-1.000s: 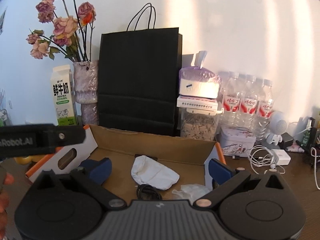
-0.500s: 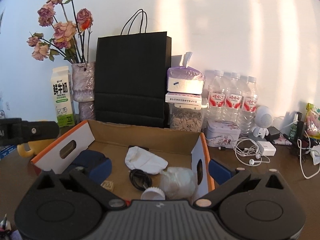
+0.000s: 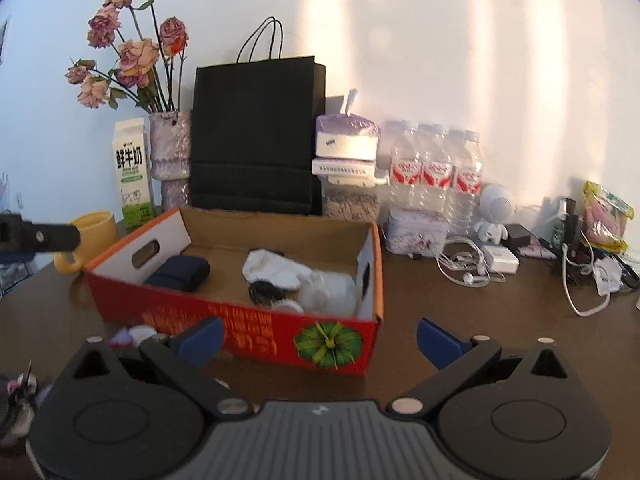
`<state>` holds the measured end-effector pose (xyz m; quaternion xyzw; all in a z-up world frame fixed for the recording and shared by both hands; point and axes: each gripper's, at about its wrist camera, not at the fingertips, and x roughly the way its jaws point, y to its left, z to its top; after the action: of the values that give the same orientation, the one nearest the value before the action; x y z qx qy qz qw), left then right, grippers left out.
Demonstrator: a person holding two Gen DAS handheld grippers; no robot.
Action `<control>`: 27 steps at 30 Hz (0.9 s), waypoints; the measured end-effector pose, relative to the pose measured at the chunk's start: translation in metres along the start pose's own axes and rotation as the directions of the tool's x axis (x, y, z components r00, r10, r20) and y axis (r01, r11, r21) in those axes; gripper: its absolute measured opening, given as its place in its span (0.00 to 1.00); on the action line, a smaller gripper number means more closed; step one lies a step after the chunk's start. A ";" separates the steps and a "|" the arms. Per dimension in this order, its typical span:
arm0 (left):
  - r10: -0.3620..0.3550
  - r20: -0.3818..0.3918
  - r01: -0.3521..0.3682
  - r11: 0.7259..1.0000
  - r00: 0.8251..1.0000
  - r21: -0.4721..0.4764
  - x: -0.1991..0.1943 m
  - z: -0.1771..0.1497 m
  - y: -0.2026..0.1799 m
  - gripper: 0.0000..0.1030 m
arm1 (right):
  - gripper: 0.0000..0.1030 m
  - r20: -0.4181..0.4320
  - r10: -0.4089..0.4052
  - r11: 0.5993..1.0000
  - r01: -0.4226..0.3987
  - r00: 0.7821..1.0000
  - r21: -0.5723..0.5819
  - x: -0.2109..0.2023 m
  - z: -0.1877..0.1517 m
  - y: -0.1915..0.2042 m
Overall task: Organize objects
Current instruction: 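Return both tools to the pile and grasp the black cable with the right gripper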
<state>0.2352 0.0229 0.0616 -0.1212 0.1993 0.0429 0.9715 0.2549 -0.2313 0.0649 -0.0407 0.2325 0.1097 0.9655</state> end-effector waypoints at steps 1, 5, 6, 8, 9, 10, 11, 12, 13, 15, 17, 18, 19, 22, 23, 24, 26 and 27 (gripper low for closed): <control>0.004 -0.003 -0.004 1.000 1.000 0.001 -0.003 -0.002 0.002 1.00 | 1.00 -0.008 -0.002 1.000 0.002 1.000 -0.001 -0.004 -0.005 -0.002; 0.017 -0.021 -0.017 1.000 1.000 0.002 -0.014 -0.009 0.009 1.00 | 1.00 -0.044 -0.006 1.000 0.005 0.999 -0.004 -0.015 -0.024 -0.008; 0.020 -0.026 -0.020 1.000 0.999 0.004 -0.017 -0.010 0.011 1.00 | 1.00 -0.054 -0.005 1.000 0.004 0.999 -0.007 -0.017 -0.029 -0.009; 0.029 -0.035 -0.029 1.000 0.999 0.004 -0.023 -0.015 0.015 1.00 | 1.00 -0.074 -0.002 1.000 0.001 0.997 -0.010 -0.022 -0.039 -0.012; 0.031 -0.040 -0.031 1.000 0.999 0.003 -0.026 -0.017 0.017 1.00 | 1.00 -0.082 0.000 1.000 -0.001 0.997 -0.010 -0.023 -0.043 -0.013; 0.032 -0.046 -0.032 0.999 0.998 0.000 -0.028 -0.019 0.019 1.00 | 1.00 -0.090 0.001 1.000 -0.002 0.996 -0.009 -0.025 -0.048 -0.015; 0.033 -0.054 -0.033 0.999 0.998 -0.001 -0.031 -0.022 0.021 1.00 | 1.00 -0.098 0.003 1.000 -0.004 0.995 -0.009 -0.027 -0.052 -0.016; 0.035 -0.060 -0.035 0.999 0.998 -0.002 -0.034 -0.024 0.023 1.00 | 1.00 -0.106 0.006 1.000 -0.007 0.994 -0.008 -0.028 -0.057 -0.017; 0.037 -0.064 -0.037 0.999 0.997 -0.003 -0.036 -0.026 0.025 1.00 | 1.00 -0.113 0.009 1.000 -0.010 0.994 -0.008 -0.029 -0.060 -0.018; 0.040 -0.078 -0.041 0.999 0.996 -0.008 -0.042 -0.031 0.030 1.00 | 1.00 -0.133 0.020 1.000 -0.022 0.991 -0.010 -0.030 -0.068 -0.019; 0.040 -0.086 -0.041 0.999 0.996 -0.016 -0.048 -0.034 0.034 1.00 | 1.00 -0.156 0.032 0.999 -0.034 0.987 -0.007 -0.030 -0.074 -0.019; 0.040 -0.086 -0.042 0.999 0.995 -0.018 -0.052 -0.036 0.037 1.00 | 1.00 -0.164 0.038 0.999 -0.040 0.986 -0.010 -0.030 -0.077 -0.019; 0.043 -0.087 -0.045 0.999 0.995 -0.018 -0.056 -0.037 0.039 1.00 | 0.98 -0.169 0.043 0.999 -0.047 0.985 -0.015 -0.030 -0.079 -0.018; 0.055 -0.086 -0.057 0.998 0.995 -0.018 -0.066 -0.040 0.044 1.00 | 0.90 -0.188 0.060 0.997 -0.068 0.980 -0.034 -0.026 -0.083 -0.013; 0.057 -0.084 -0.059 0.998 0.995 -0.020 -0.069 -0.040 0.045 1.00 | 0.89 -0.195 0.069 0.996 -0.078 0.978 -0.039 -0.025 -0.083 -0.010; 0.060 -0.082 -0.062 0.998 0.995 -0.021 -0.072 -0.041 0.047 1.00 | 0.89 -0.198 0.079 0.995 -0.088 0.977 -0.041 -0.023 -0.084 -0.008; 0.070 -0.079 -0.071 0.997 0.994 -0.020 -0.076 -0.041 0.049 1.00 | 0.82 -0.202 0.092 0.993 -0.104 0.975 -0.048 -0.020 -0.083 -0.004; 0.076 -0.079 -0.078 0.997 0.994 -0.021 -0.078 -0.042 0.051 1.00 | 0.74 -0.204 0.097 0.993 -0.110 0.974 -0.053 -0.018 -0.082 -0.002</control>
<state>0.1414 0.0588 0.0439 -0.1267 0.2412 0.0780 0.9590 0.2031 -0.2470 0.0002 -0.0703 0.3270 0.1624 0.9283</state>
